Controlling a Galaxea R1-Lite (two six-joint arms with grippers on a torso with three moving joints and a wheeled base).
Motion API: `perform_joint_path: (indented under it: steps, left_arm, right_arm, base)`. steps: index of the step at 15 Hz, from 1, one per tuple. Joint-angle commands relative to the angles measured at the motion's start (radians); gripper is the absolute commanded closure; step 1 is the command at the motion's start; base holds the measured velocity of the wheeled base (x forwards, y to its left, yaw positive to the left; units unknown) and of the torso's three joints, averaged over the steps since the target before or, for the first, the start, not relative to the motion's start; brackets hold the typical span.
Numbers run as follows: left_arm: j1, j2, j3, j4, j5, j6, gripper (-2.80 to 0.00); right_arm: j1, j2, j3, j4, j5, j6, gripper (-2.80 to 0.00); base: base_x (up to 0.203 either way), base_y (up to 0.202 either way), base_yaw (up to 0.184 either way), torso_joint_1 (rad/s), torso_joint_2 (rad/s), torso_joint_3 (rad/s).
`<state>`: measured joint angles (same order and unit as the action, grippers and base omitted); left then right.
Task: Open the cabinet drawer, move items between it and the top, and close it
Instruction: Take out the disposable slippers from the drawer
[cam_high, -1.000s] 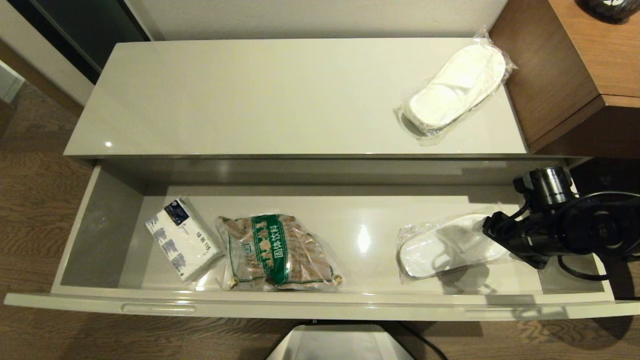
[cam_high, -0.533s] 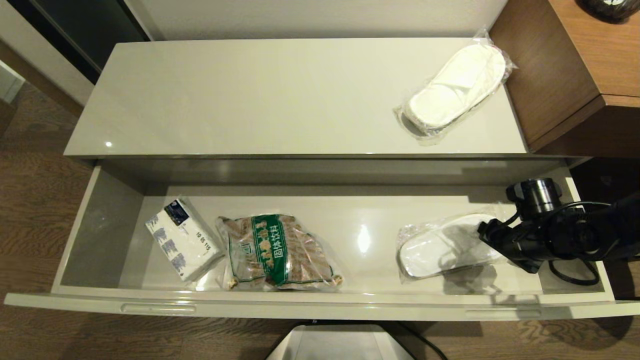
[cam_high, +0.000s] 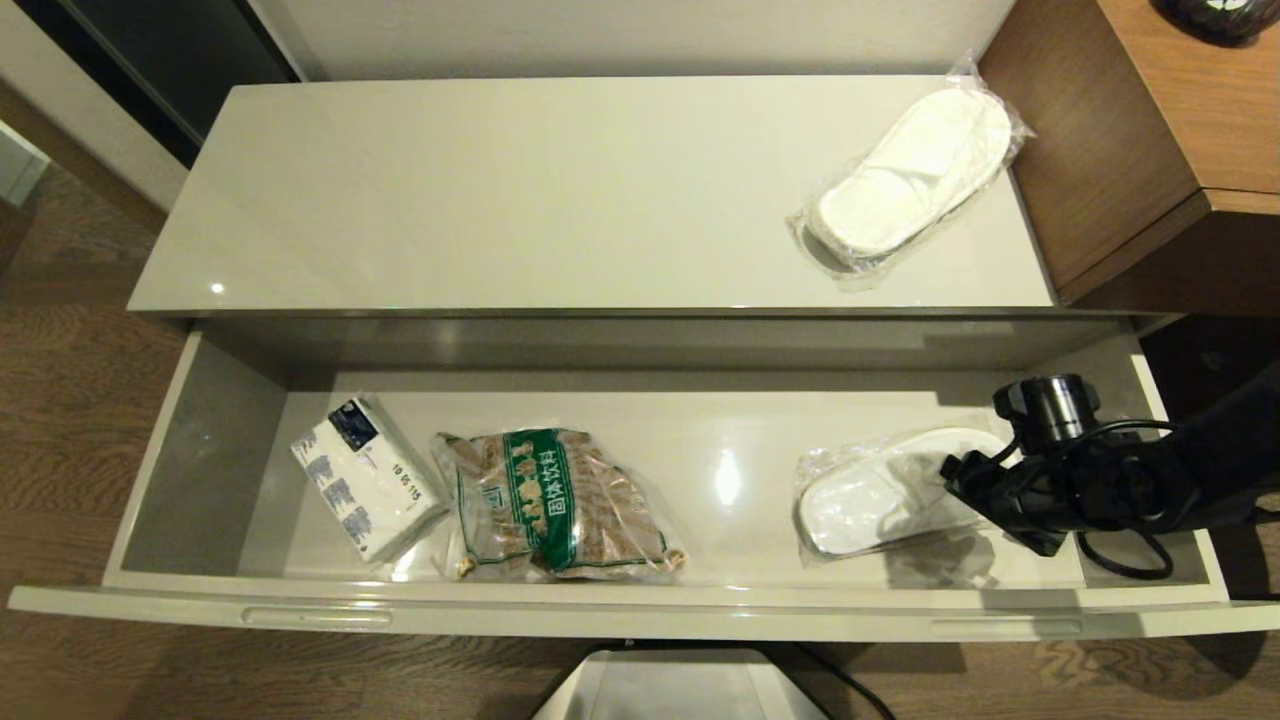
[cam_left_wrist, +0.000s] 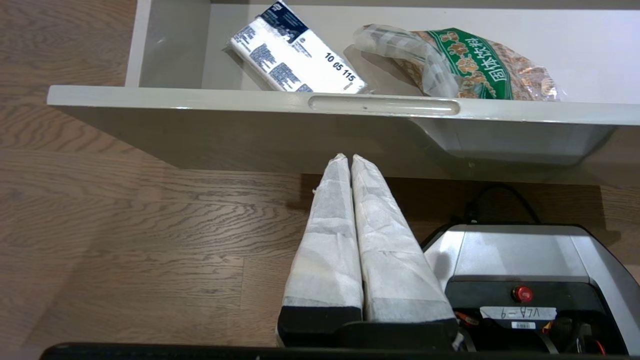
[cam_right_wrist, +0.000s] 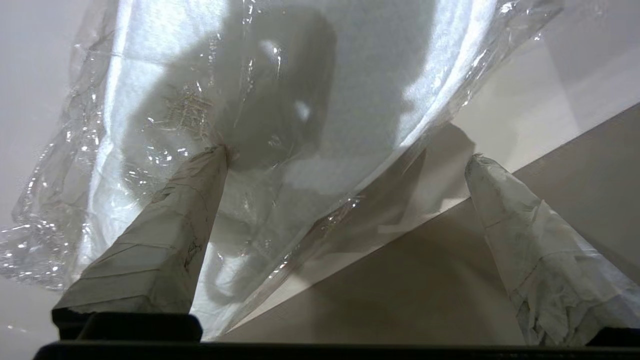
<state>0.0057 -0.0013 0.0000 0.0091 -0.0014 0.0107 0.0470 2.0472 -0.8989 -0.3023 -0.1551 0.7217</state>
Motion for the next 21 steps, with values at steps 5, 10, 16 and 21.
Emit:
perform_joint_path:
  steps: [5,10,16,21]
  left_arm:
    - [0.002,0.000,0.000,0.000,0.000,0.000,0.00]
    - [0.001,0.001,0.000,0.000,0.000,0.000,0.00]
    - [0.000,0.000,0.000,0.000,0.000,0.000,0.00]
    - [0.000,0.000,0.000,0.000,0.000,0.000,0.00]
  right_arm:
    - [0.047,-0.065,-0.009,-0.004,0.007,-0.018,-2.80]
    - [0.063,-0.037,-0.014,-0.004,0.006,-0.019,-2.80]
    - [0.062,0.013,-0.020,-0.029,0.006,-0.018,-2.80]
    - [0.061,0.034,-0.021,-0.062,0.006,-0.018,-2.80]
  base:
    - [0.000,0.000,0.000,0.000,0.00,0.000]
    - [0.000,0.000,0.000,0.000,0.00,0.000]
    - [0.000,0.000,0.000,0.000,0.00,0.000]
    - [0.000,0.000,0.000,0.000,0.00,0.000]
